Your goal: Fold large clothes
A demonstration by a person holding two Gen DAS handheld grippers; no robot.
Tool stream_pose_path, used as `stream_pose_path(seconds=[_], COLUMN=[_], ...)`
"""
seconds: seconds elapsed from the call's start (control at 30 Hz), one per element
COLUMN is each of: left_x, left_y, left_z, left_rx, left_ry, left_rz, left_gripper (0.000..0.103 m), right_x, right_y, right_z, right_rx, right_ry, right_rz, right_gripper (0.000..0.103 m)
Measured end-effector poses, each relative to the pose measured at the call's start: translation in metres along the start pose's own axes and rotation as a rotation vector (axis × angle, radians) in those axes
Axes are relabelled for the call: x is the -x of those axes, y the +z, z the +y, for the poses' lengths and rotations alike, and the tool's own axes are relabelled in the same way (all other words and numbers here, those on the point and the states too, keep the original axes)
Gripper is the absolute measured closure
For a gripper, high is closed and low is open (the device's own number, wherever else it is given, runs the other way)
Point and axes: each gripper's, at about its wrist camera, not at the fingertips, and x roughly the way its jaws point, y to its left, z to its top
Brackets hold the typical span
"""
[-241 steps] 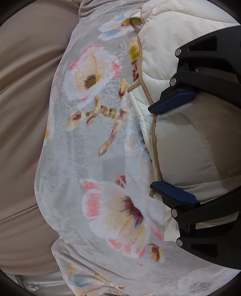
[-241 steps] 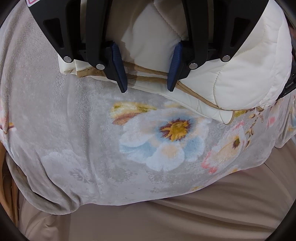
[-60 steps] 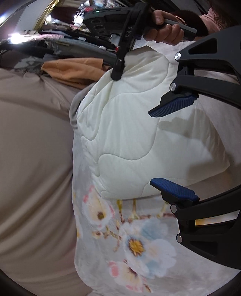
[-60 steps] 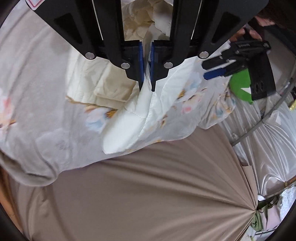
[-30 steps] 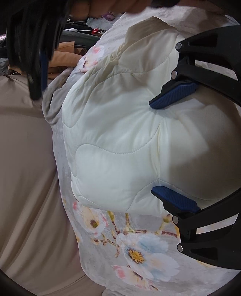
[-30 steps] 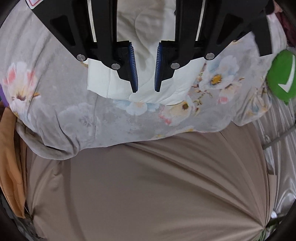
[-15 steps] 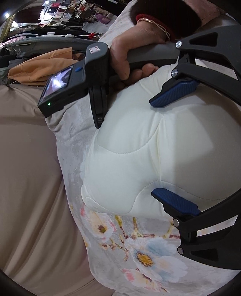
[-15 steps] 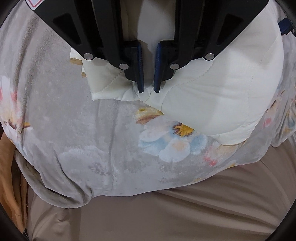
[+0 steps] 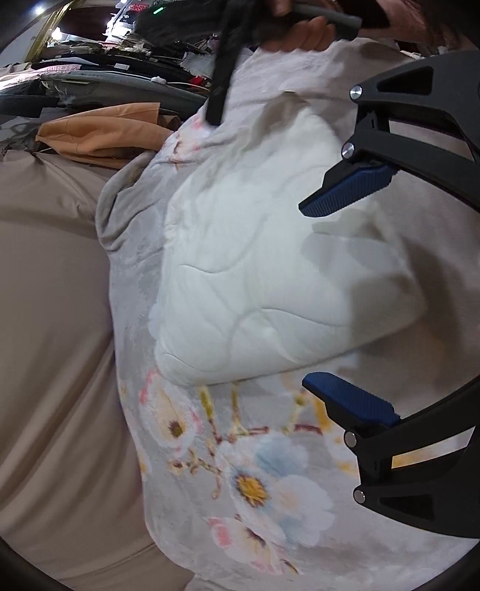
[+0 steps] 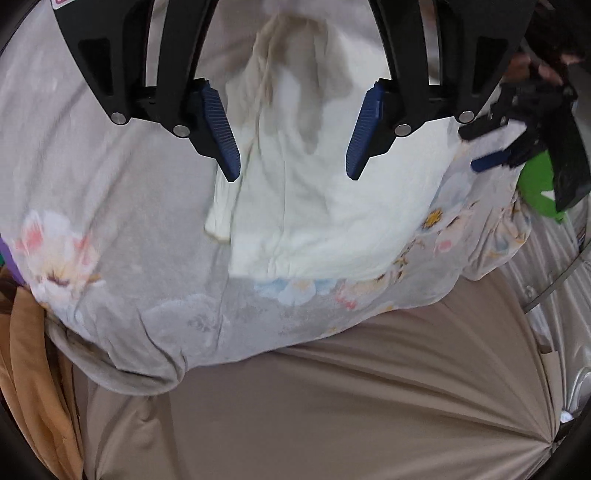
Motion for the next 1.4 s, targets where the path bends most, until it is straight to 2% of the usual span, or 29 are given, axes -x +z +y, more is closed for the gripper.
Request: stream_pose_path(seconds=[0.07, 0.1, 0.13, 0.17, 0.2, 0.23, 0.3, 0.37, 0.43, 0.5, 0.53, 0.63, 0.73, 0.77, 0.83, 0.87, 0.93, 1.0, 1.07, 1.17, 1.23, 1.3, 1.4], left_x=[-0.003, -0.007, -0.012, -0.02, -0.024, -0.026, -0.023, -0.02, -0.03, -0.048, -0.054, -0.055, -0.031, -0.017, 0.005, 0.015, 0.027, 0.02, -0.001, -0.038, -0.051, -0.061, -0.067], left_y=[-0.01, -0.015, -0.018, -0.021, -0.022, -0.022, -0.021, -0.022, -0.026, -0.033, -0.035, -0.034, -0.023, -0.018, -0.006, 0.001, 0.019, 0.036, 0.051, 0.062, 0.059, 0.056, 0.054], left_z=[0.0, -0.001, -0.002, -0.002, -0.001, 0.0, 0.0, -0.003, -0.003, 0.0, 0.002, 0.003, -0.005, -0.006, -0.004, -0.002, 0.002, 0.007, 0.011, 0.012, 0.002, -0.009, -0.022], left_rx=[0.002, 0.004, 0.004, 0.009, 0.021, 0.035, 0.04, 0.016, 0.013, 0.051, 0.071, 0.09, 0.032, 0.021, 0.02, 0.024, 0.035, 0.053, 0.091, 0.129, 0.104, 0.066, 0.012], left_ry=[0.007, 0.009, 0.011, 0.02, 0.017, 0.01, 0.007, 0.022, 0.023, -0.028, -0.043, -0.036, -0.003, -0.003, -0.019, -0.022, -0.022, -0.016, -0.036, -0.049, -0.027, 0.024, 0.094], left_rz=[0.034, 0.053, 0.066, 0.089, 0.101, 0.108, 0.105, 0.096, 0.118, 0.172, 0.188, 0.192, 0.15, 0.112, 0.04, 0.004, -0.064, -0.08, -0.048, 0.023, 0.043, 0.039, 0.004], left_gripper=[0.02, 0.02, 0.021, 0.022, 0.023, 0.026, 0.028, 0.027, 0.027, 0.025, 0.025, 0.024, 0.027, 0.027, 0.025, 0.018, 0.013, 0.013, 0.012, 0.012, 0.012, 0.011, 0.008], right_x=[0.003, 0.0, -0.006, -0.012, -0.018, -0.02, -0.007, 0.008, -0.005, -0.038, -0.046, -0.041, -0.022, -0.011, 0.006, 0.013, 0.015, 0.001, -0.022, -0.055, -0.07, -0.081, -0.102], right_y=[-0.032, -0.041, -0.052, -0.057, -0.06, -0.061, -0.055, -0.052, -0.059, -0.08, -0.087, -0.087, -0.076, -0.068, -0.053, -0.044, -0.029, -0.017, -0.01, -0.009, -0.005, -0.002, 0.003], right_z=[-0.002, 0.0, 0.003, 0.006, 0.007, 0.004, 0.001, 0.006, 0.001, -0.02, -0.028, -0.027, -0.018, -0.019, -0.022, -0.025, -0.03, -0.04, -0.048, -0.058, -0.05, -0.043, -0.044], right_rx=[-0.043, -0.052, -0.044, -0.022, -0.011, -0.04, -0.082, -0.04, -0.044, -0.114, -0.145, -0.155, -0.134, -0.148, -0.159, -0.157, -0.147, -0.162, -0.196, -0.251, -0.248, -0.211, -0.211], right_ry=[0.076, 0.084, 0.056, 0.001, -0.037, -0.011, 0.046, 0.038, 0.019, 0.022, 0.039, 0.043, 0.051, 0.076, 0.092, 0.077, 0.024, -0.022, -0.039, 0.066, 0.117, 0.101, 0.103], right_rz=[0.063, 0.083, 0.089, 0.08, 0.079, 0.077, 0.031, -0.013, 0.039, 0.128, 0.132, 0.112, 0.097, 0.073, 0.012, -0.022, -0.052, -0.031, 0.027, 0.121, 0.159, 0.172, 0.215], right_gripper=[0.043, 0.046, 0.049, 0.068, 0.081, 0.092, 0.095, 0.096, 0.097, 0.097, 0.099, 0.097, 0.09, 0.087, 0.073, 0.064, 0.06, 0.06, 0.058, 0.058, 0.056, 0.052, 0.051])
